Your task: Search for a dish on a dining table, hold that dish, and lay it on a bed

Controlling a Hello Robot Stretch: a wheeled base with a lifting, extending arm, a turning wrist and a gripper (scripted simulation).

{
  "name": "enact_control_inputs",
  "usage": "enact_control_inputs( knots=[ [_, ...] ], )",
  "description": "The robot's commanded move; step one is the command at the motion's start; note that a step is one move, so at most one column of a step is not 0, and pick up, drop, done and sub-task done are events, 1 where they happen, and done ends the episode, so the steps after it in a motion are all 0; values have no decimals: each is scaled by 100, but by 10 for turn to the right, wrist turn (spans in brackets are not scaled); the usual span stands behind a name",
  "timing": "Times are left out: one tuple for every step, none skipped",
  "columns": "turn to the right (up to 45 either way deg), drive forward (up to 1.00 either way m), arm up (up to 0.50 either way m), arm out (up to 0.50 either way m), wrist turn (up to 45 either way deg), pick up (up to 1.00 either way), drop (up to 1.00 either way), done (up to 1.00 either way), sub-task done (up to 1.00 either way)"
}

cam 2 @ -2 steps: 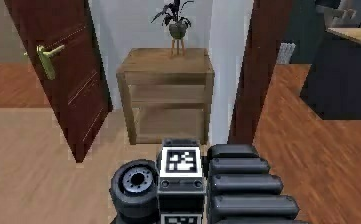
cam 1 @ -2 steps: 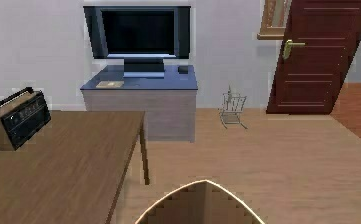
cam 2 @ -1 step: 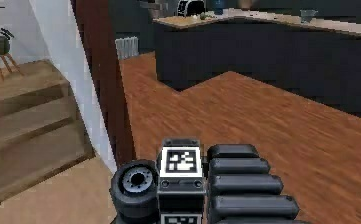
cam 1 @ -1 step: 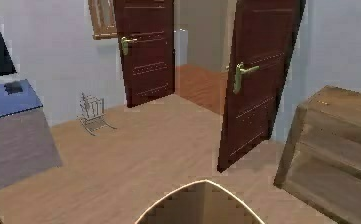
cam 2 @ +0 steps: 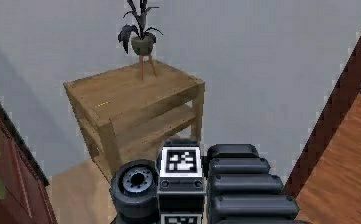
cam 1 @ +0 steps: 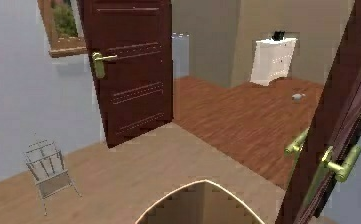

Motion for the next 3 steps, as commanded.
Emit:
enact_control_inputs(
  knots=[
    [30,0,0,0,0,0,0,0,0],
    [-120,0,0,0,0,0,0,0,0],
    [0,75,0,0,0,0,0,0,0]
  ],
)
